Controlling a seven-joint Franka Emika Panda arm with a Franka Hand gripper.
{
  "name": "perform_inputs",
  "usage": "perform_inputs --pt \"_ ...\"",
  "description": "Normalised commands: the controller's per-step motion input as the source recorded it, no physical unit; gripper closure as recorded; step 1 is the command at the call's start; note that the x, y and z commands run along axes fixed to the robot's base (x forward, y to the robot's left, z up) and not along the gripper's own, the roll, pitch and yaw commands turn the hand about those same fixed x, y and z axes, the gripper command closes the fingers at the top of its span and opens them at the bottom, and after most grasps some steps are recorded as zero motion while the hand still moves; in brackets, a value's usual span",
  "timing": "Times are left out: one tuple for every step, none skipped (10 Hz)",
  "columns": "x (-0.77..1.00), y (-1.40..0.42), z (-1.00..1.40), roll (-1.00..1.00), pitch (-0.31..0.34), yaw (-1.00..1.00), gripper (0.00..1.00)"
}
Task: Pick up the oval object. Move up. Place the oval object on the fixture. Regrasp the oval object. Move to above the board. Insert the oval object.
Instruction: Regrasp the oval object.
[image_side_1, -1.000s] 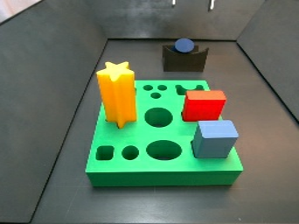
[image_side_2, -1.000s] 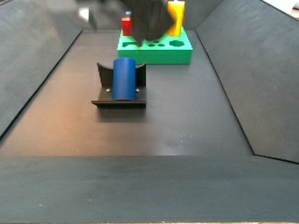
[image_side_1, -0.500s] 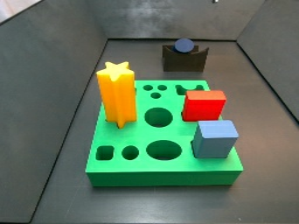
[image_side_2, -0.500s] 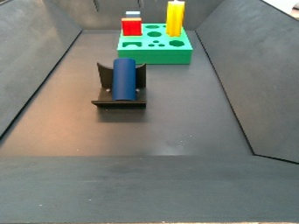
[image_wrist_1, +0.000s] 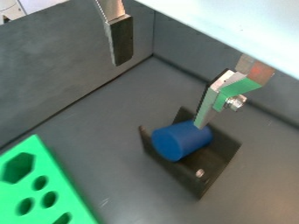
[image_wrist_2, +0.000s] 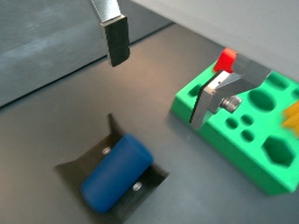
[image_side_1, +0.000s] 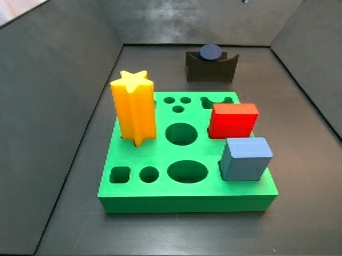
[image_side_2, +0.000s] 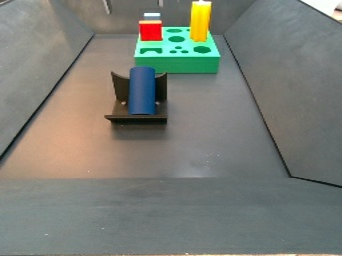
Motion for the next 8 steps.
perform_inputs --pt "-0.02 -0.02 0.00 1.00 -0.014 0.04 0.00" --pt "-0.02 -0.02 0.01 1.00 -0.012 0.04 0.00" --pt "-0.01 -0.02 0.01 1.00 -0.008 0.04 0.00" --pt "0.00 -0.02 0.01 1.00 -0.003 0.04 0.00" --pt "0.02 -0.02 0.00 1.00 0.004 0.04 0.00" --pt "0.03 -0.02 -0.01 1.00 0.009 0.04 0.00" --pt "0.05 -0.03 -0.01 1.00 0.023 0.05 0.00" --pt "0.06 -0.03 -0.01 1.00 0.042 0.05 0.00"
